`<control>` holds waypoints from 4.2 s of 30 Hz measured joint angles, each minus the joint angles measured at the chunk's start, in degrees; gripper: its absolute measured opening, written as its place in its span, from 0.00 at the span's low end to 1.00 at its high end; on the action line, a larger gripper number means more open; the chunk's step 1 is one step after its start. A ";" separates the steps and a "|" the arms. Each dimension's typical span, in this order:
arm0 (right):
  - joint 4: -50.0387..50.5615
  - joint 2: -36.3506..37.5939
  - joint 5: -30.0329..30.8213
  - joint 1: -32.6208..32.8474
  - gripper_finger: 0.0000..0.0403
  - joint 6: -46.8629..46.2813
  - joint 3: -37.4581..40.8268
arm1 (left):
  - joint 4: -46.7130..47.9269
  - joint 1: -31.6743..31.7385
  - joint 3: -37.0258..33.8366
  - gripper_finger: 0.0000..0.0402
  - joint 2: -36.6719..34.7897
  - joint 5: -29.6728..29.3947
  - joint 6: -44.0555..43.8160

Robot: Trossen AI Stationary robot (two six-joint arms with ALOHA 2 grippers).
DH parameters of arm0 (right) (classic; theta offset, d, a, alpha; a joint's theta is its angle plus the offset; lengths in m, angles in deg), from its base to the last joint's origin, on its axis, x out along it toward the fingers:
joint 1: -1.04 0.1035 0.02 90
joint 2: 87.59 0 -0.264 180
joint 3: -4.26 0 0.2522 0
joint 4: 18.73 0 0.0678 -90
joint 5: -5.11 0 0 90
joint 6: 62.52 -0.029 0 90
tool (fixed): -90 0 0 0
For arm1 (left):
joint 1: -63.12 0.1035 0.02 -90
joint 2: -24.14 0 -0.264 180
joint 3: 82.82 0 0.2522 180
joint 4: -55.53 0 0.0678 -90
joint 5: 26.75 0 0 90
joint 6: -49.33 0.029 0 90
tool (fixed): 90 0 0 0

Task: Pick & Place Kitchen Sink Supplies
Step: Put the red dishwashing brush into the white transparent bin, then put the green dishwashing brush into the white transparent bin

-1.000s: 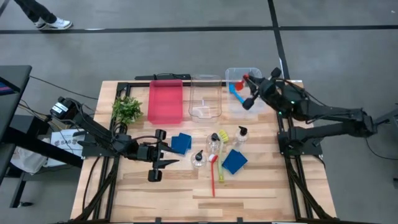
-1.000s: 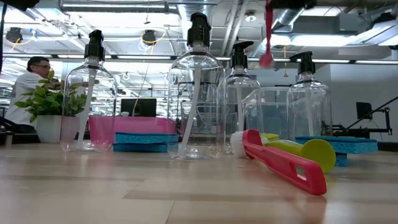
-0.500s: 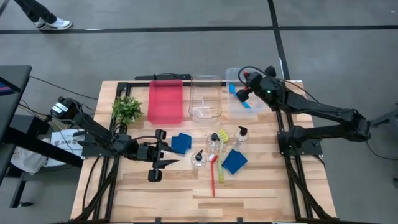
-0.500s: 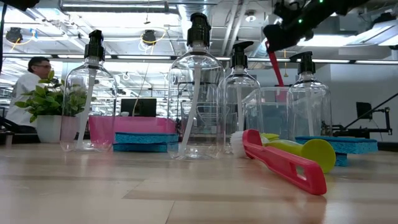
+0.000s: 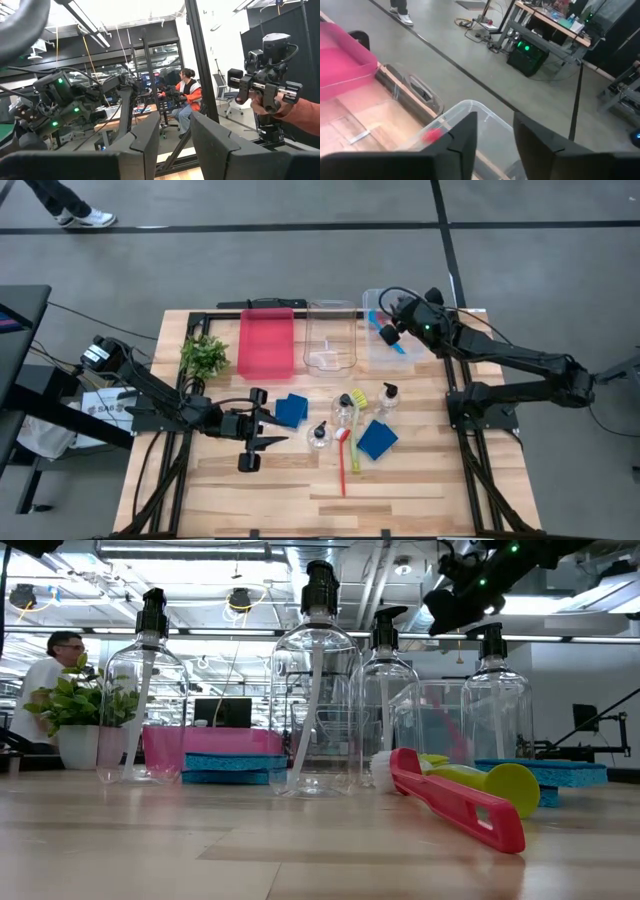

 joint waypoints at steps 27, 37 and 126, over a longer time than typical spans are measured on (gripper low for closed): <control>-0.49 14.08 -29.40 27.50 0.31 -0.90 0.00 | 4.26 0.02 0.00 0.28 0.07 -0.87 0.46; -0.45 4.06 -31.39 43.75 0.32 4.15 0.00 | 16.04 -0.15 2.38 0.28 0.04 -0.89 -1.26; 8.96 -46.16 -40.48 48.75 0.19 27.08 -11.04 | 23.15 -0.57 5.01 0.28 0.00 -0.92 -4.46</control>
